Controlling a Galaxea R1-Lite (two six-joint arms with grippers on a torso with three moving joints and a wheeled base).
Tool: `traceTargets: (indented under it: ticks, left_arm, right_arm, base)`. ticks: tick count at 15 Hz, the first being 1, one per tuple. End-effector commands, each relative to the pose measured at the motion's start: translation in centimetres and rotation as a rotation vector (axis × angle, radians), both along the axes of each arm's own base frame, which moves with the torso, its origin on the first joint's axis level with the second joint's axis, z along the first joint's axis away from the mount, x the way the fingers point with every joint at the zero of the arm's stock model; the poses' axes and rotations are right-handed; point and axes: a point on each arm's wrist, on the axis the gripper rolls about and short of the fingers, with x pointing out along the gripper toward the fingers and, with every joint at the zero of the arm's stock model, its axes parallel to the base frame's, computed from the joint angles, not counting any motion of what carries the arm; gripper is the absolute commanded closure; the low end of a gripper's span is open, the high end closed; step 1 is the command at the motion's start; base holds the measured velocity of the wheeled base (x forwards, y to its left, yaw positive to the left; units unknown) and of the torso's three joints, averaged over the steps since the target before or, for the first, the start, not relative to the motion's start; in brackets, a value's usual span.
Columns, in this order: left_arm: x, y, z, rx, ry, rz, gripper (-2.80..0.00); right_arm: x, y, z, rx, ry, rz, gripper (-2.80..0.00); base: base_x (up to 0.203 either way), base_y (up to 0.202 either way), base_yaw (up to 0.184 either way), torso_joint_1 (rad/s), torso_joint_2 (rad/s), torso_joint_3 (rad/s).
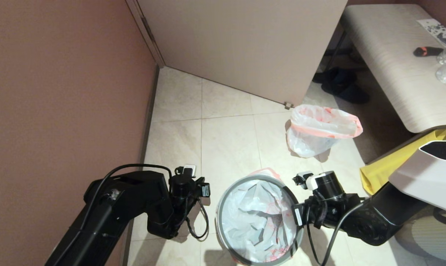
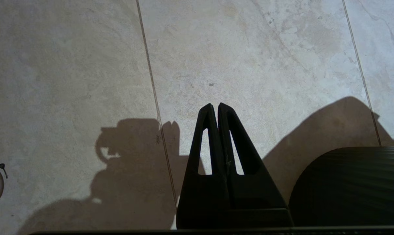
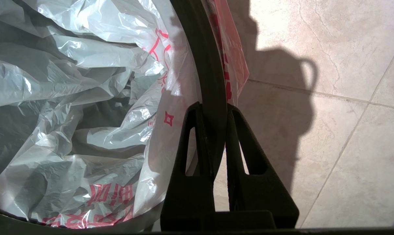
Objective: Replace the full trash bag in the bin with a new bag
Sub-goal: Place the trash can ring on the trash can
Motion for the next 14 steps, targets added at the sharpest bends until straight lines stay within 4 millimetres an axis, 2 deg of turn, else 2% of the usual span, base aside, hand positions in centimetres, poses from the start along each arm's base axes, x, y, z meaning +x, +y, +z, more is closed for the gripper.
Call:
traceTargets:
  ticks: [1,2,3,11,14]
  left_arm:
    - [0.0,0.0,-0.1,-0.002,-0.004,0.001,0.0]
    - [0.0,0.0,-0.1,-0.002,-0.005,0.003,0.0]
    - [0.0,0.0,-0.1,-0.002,-0.004,0.001,0.0]
    - [0.0,0.0,-0.1,0.003,-0.004,0.003,0.0]
    - [0.0,0.0,-0.1,0.034,-0.004,0.007,0.0]
  right_arm:
    - [0.0,0.0,0.1,0.0,-0.003,0.0,0.0]
    - [0.0,0.0,0.1,0.001,-0.004,0.0,0.0]
    - [-0.1,0.0,0.4,0.003,-0.011,0.001,-2.8]
    - [-1.8,-0.5,4.9,0.023,-0.096,0.033,-2.8]
    - [-1.8,-0.7,5.5,0.031,-0.106,0.027,-2.8]
  base:
    - [0.0,0.0,0.0,0.0,0.0,0.0]
    - [0.0,0.0,0.0,0.0,0.0,0.0]
    - [0.0,0.0,0.0,0.0,0.0,0.0]
    - [0.0,0.0,0.0,0.0,0.0,0.0]
    - [0.0,0.0,0.0,0.0,0.0,0.0]
